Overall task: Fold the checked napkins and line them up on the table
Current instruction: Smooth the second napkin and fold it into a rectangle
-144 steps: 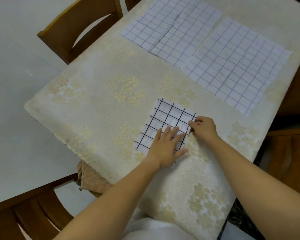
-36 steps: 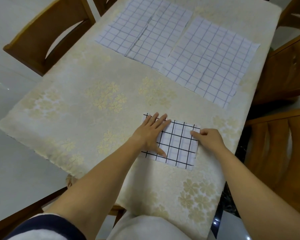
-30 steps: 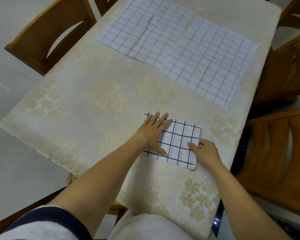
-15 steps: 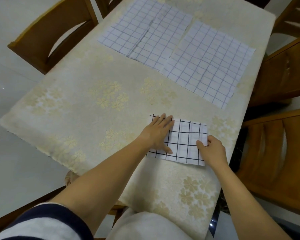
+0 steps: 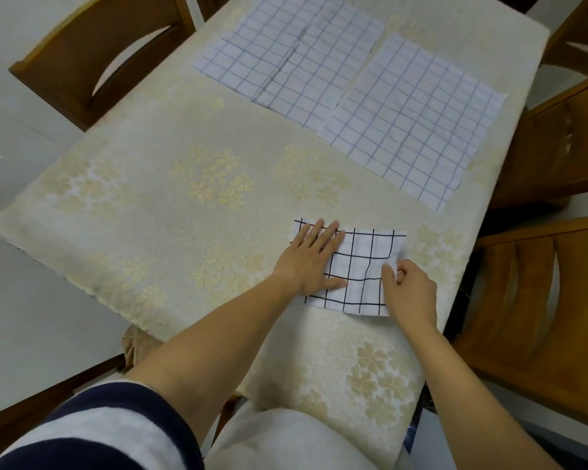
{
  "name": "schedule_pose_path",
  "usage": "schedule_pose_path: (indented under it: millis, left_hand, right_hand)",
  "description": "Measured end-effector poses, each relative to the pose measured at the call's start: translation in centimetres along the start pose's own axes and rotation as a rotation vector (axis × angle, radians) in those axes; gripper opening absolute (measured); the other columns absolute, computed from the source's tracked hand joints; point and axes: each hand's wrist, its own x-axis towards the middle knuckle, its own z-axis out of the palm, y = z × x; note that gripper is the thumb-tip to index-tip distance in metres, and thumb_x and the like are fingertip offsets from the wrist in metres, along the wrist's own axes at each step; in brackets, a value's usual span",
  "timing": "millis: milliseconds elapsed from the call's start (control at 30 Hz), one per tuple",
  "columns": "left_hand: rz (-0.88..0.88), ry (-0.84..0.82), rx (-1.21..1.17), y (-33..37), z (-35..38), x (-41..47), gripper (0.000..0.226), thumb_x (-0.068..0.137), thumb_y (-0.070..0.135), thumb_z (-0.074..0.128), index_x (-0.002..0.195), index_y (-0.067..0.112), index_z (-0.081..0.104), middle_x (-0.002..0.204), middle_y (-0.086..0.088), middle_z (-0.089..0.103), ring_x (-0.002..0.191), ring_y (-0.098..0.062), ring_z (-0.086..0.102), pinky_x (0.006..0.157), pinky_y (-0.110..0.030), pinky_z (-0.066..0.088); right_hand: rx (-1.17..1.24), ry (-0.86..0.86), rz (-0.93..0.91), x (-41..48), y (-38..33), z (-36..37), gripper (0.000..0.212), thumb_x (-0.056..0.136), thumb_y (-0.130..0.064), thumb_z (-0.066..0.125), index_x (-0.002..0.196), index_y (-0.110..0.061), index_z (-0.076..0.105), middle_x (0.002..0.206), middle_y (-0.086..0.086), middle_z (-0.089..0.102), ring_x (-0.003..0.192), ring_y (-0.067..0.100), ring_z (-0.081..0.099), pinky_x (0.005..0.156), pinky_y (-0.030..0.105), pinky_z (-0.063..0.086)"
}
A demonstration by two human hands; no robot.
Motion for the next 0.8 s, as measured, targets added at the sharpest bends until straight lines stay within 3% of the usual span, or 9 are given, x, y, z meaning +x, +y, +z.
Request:
schedule_pose_path:
  millis: [133,267,433,800]
  left_hand:
    - [0.022,0.009,-0.003,-0.1,-0.1,0.1,0.105,0.092,0.085,0.024,0.162,0.019,-0.019,0.169,-0.003,-0.026,0.155,-0.028,-0.026,0.127,-0.047,-0.012]
    - [0.041,0.056,0.085,-0.9,-1.1,-0.2,0.108,0.09,0.083,0.038,0.163,0.02,-0.011,0.17,-0.006,-0.022,0.156,-0.031,-0.023,0.126,-0.051,-0.014]
    - [0.016,-0.079,0.037,-1.5,-1.1,0.1,0.129,0.076,0.09,0.053,0.163,0.024,-0.016,0.169,-0.004,-0.026,0.155,-0.03,-0.024,0.126,-0.05,-0.013]
    - [-0.147,-0.202,0.112,1.3,-2.6,0.9,0.158,0.057,0.085,0.076,0.159,0.023,-0.027,0.167,-0.007,-0.031,0.154,-0.037,-0.025,0.12,-0.068,-0.008]
  right_hand:
    - [0.001,-0.008,-0.131,-1.1,-1.4,0.1,0.022,0.101,-0.028,0.054,0.081,-0.018,0.048,0.064,0.002,0.051,0.057,0.018,0.049,0.052,0.032,0.039]
    - [-0.022,0.011,-0.136,-0.8,-1.8,-0.1,0.016,0.1,-0.027,0.054,0.089,-0.015,0.052,0.069,-0.001,0.054,0.059,0.015,0.05,0.05,0.03,0.035]
    - [-0.026,-0.002,-0.137,-0.7,-2.5,0.1,0.015,0.099,-0.027,0.055,0.09,-0.015,0.054,0.072,-0.003,0.055,0.062,0.013,0.051,0.054,0.027,0.04]
    - [-0.026,-0.035,-0.166,-0.8,-3.8,0.7,0.015,0.098,-0.032,0.057,0.092,-0.018,0.057,0.08,-0.006,0.062,0.073,0.012,0.058,0.058,0.024,0.042]
